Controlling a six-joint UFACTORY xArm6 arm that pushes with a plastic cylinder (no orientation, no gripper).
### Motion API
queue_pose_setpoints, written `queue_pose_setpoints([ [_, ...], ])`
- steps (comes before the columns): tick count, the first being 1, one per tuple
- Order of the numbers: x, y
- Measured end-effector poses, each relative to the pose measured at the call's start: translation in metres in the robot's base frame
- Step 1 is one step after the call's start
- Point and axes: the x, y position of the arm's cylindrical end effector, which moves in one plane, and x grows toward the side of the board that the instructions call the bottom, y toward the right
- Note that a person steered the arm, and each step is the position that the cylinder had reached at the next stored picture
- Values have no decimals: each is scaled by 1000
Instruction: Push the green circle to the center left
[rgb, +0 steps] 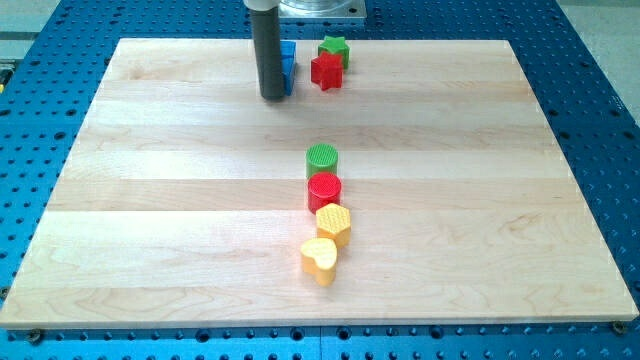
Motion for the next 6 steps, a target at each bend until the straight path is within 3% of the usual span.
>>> queue_pose_setpoints([
  [2, 71, 132],
  [3, 131, 102],
  [5, 131, -113],
  [6, 163, -69],
])
